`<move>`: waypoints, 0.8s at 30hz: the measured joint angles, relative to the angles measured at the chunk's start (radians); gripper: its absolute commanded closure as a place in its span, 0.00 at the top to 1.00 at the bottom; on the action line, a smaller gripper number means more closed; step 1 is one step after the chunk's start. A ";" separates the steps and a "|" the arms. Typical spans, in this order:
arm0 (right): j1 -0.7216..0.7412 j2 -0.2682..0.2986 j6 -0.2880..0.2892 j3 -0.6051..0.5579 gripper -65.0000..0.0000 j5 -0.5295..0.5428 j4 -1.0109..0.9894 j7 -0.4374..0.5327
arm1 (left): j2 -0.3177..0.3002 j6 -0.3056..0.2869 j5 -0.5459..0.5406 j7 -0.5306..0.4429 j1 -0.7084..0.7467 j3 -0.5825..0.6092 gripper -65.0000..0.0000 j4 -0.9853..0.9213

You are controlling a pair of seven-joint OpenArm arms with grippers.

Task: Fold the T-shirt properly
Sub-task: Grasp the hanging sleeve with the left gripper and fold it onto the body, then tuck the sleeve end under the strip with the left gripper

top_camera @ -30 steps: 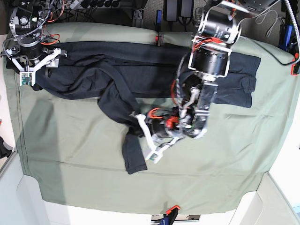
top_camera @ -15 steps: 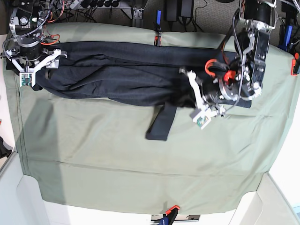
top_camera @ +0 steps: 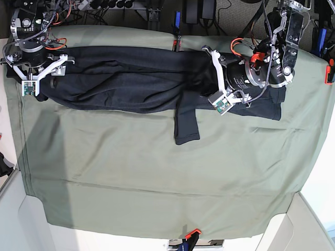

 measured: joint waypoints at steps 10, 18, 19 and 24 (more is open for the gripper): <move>0.000 0.000 0.000 0.000 0.69 0.000 0.000 0.003 | -0.021 0.023 -0.070 -0.086 -0.106 -0.064 0.53 0.067; 0.000 0.000 0.000 0.000 0.69 0.029 0.000 0.003 | 0.166 0.041 0.039 -0.136 -0.332 -0.063 0.53 -0.327; 0.001 0.001 0.000 0.000 0.69 0.026 0.000 0.002 | 0.184 0.042 0.077 -0.143 -0.359 -0.063 0.53 -0.386; 0.000 0.000 0.000 0.000 0.69 0.026 0.000 -0.001 | 0.222 0.095 0.244 -0.191 -0.427 -0.063 0.53 -0.573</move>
